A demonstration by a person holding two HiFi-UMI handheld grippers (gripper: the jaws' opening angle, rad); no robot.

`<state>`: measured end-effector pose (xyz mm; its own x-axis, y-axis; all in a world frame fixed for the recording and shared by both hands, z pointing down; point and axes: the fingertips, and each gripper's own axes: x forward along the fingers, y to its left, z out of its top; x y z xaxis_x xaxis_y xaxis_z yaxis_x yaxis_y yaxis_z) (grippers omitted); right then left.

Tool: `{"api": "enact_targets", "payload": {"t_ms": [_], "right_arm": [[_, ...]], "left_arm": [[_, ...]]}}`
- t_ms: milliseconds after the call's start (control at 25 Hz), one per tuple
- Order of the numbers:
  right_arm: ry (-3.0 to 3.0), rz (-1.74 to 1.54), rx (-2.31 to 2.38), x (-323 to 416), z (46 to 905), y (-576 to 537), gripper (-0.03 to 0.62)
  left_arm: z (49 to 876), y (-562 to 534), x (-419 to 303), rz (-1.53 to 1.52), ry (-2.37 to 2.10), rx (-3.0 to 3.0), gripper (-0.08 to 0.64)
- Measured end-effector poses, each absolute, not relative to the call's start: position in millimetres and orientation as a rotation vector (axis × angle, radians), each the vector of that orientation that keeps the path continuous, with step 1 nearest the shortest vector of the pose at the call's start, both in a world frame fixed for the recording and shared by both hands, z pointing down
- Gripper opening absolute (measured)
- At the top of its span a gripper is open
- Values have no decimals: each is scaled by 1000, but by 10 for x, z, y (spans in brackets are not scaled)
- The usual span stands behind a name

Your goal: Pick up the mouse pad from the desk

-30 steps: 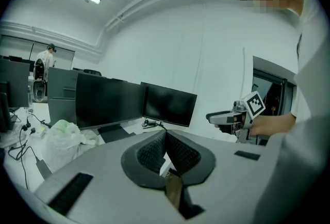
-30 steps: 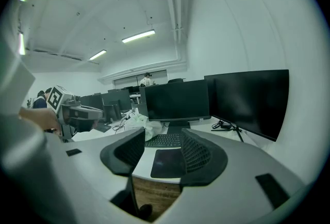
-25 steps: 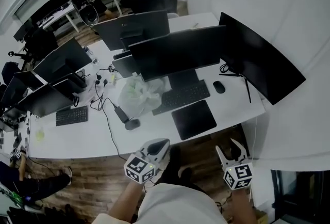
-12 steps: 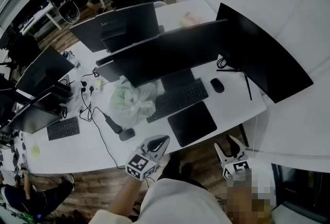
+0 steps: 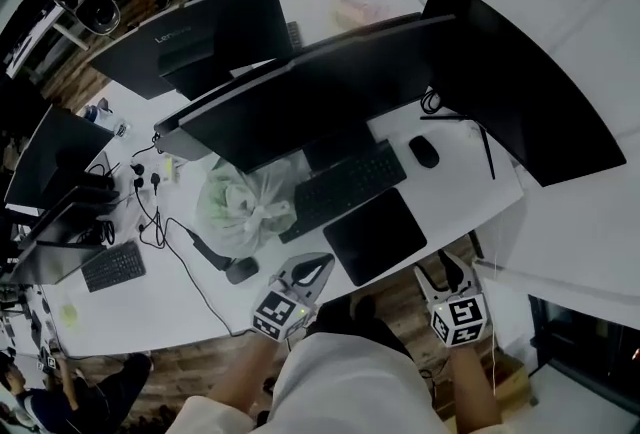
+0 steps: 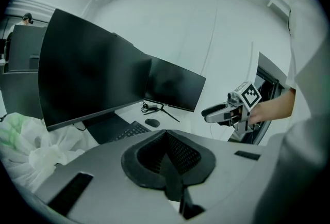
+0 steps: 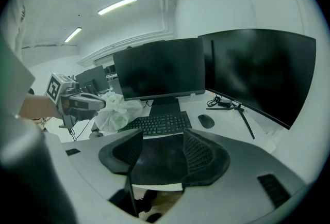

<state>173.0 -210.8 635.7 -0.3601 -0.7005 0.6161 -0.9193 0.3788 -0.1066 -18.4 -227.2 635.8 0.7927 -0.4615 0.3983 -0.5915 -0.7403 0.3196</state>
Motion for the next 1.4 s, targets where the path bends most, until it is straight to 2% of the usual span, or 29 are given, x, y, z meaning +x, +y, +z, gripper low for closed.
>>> {"api": "enact_targets", "payload": {"t_ms": [840, 1400], "right_arm": [[-2014, 708, 1168, 1775, 7683, -2452, 278], [-1958, 773, 1017, 1880, 8578, -2557, 351]], "left_arm": [[7174, -2498, -81, 452, -827, 2449, 15], [7795, -2371, 157, 467, -882, 2301, 15]]}}
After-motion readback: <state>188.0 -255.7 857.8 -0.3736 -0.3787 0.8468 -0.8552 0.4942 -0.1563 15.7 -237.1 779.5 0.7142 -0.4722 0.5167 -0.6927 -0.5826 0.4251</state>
